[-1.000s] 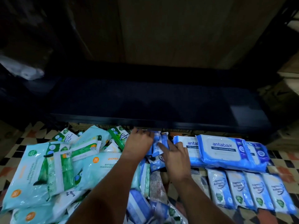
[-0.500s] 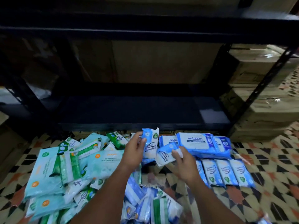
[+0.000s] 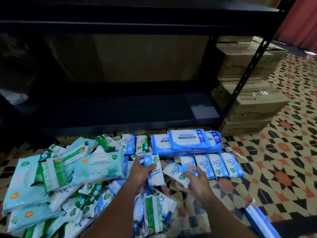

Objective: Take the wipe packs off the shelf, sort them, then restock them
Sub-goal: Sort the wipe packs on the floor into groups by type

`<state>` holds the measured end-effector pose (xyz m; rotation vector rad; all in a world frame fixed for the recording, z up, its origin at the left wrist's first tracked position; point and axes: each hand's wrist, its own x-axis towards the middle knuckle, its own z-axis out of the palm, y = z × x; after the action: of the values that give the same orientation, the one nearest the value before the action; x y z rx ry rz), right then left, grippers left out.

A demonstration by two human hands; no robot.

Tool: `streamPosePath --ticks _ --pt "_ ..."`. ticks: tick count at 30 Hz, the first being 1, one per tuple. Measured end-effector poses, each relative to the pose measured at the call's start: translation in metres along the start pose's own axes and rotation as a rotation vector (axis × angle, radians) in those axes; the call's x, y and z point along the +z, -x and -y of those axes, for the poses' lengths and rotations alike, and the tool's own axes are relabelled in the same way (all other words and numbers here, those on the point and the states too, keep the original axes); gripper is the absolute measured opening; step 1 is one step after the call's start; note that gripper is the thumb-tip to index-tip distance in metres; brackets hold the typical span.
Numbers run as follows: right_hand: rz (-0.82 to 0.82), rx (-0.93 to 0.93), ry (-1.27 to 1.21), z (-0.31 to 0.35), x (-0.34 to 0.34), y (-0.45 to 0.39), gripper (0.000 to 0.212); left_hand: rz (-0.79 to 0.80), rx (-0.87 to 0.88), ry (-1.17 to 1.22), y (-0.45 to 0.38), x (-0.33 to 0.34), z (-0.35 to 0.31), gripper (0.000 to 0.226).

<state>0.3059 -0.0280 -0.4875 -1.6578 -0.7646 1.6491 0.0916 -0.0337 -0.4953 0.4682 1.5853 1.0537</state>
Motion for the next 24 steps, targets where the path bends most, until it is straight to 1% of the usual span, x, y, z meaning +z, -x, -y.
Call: streamPosePath --ticks 1,3,5,6,8,11,13,15,17,18,20,21,24 --pt "-0.018 -0.008 0.042 -0.002 0.001 -0.002 0.017 -0.017 0.010 0.021 -0.001 0.003 -0.003 0.043" --pt "-0.060 -0.014 0.109 -0.003 0.005 -0.005 0.030 -0.052 0.033 0.065 -0.006 0.007 -0.006 0.045" --pt "-0.089 -0.019 0.155 -0.008 0.006 -0.014 0.042 -0.091 0.080 0.057 -0.012 0.008 -0.006 0.040" --pt "-0.096 -0.028 0.157 -0.009 0.007 -0.017 0.042 -0.122 0.103 0.061 -0.014 0.008 -0.004 0.039" --pt "-0.106 -0.045 0.145 -0.012 0.009 -0.023 0.036 -0.189 0.150 0.082 -0.017 0.009 0.000 0.046" --pt "-0.109 -0.080 0.175 -0.019 0.013 -0.030 0.029 -0.287 0.168 0.117 -0.020 0.012 0.010 0.057" --pt "-0.113 -0.101 0.200 -0.025 0.016 -0.033 0.030 -0.373 0.143 0.129 -0.017 0.018 0.018 0.056" --pt "-0.132 -0.123 0.223 -0.028 0.020 -0.036 0.031 -0.496 0.115 0.188 -0.011 0.029 0.024 0.045" --pt "-0.167 -0.144 0.239 -0.031 0.025 -0.037 0.032 -0.578 0.083 0.272 -0.005 0.042 0.031 0.051" --pt "-0.189 -0.151 0.254 -0.033 0.026 -0.039 0.034 -0.602 0.093 0.270 -0.005 0.048 0.035 0.049" --pt "-0.220 -0.168 0.304 -0.033 0.028 -0.041 0.033 -0.618 0.112 0.198 -0.008 0.056 0.043 0.030" --pt "-0.224 -0.191 0.345 -0.033 0.029 -0.042 0.030 -0.618 0.099 0.169 -0.011 0.057 0.047 0.025" --pt "-0.248 -0.291 0.491 -0.036 0.030 -0.051 0.026 -0.590 0.075 0.122 -0.011 0.056 0.047 0.025"
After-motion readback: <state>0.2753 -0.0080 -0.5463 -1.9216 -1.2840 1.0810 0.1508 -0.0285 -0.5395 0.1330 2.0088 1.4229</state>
